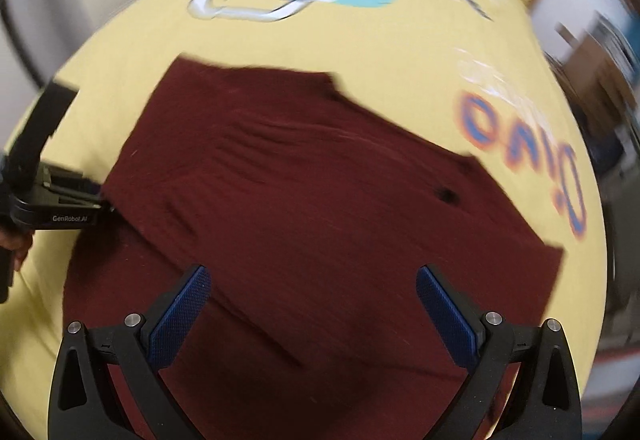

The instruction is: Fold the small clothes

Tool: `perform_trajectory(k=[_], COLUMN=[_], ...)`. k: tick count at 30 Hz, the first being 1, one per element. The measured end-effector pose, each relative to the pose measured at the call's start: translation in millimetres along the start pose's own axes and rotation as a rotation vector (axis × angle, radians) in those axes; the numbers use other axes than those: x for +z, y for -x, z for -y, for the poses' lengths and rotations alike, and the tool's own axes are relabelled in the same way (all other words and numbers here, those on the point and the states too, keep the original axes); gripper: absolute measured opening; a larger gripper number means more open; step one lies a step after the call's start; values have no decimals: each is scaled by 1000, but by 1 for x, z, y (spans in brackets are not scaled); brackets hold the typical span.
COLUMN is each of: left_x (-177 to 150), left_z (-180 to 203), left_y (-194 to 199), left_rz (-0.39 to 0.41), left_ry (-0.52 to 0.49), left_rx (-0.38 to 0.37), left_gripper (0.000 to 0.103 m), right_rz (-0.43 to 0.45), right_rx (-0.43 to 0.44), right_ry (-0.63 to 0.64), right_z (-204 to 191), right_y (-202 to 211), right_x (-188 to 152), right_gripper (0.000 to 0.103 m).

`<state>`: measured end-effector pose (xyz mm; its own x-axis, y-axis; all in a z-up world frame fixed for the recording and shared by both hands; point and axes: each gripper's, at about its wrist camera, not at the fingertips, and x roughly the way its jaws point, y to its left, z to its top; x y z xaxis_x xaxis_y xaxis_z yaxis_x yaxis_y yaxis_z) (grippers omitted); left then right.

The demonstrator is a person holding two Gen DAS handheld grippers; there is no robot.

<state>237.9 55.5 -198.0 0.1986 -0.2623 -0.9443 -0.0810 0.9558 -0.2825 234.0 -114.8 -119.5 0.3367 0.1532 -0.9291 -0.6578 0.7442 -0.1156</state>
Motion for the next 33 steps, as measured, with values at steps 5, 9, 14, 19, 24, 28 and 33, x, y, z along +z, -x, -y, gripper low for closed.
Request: perform_trajectory(k=[5, 9, 14, 19, 24, 28, 33], left_x=[-1, -1, 1, 2, 3, 5, 8], left_z=[-19, -18, -10, -8, 3, 4, 8], left_y=[9, 9, 2, 0, -3, -7, -11], left_rz=[1, -3, -5, -3, -5, -9, -16], left_ry=[-13, -36, -45, -49, -74, -67, -68], left_rx=[21, 46, 60, 78, 124, 129, 145], left_gripper=[19, 19, 19, 19, 19, 19, 19], right_rz=[-62, -92, -92, -48, 2, 22, 14], right_rx=[11, 19, 25, 89, 104, 64, 54], right_ry=[67, 67, -21, -149, -284, -371, -487], right_z=[-29, -36, -21, 22, 81, 115, 157], right_y=[-36, -55, -58, -36, -11, 6, 8], right_x=[17, 22, 22, 10, -14, -34, -69], right_gripper=[103, 99, 39, 18, 18, 17, 17])
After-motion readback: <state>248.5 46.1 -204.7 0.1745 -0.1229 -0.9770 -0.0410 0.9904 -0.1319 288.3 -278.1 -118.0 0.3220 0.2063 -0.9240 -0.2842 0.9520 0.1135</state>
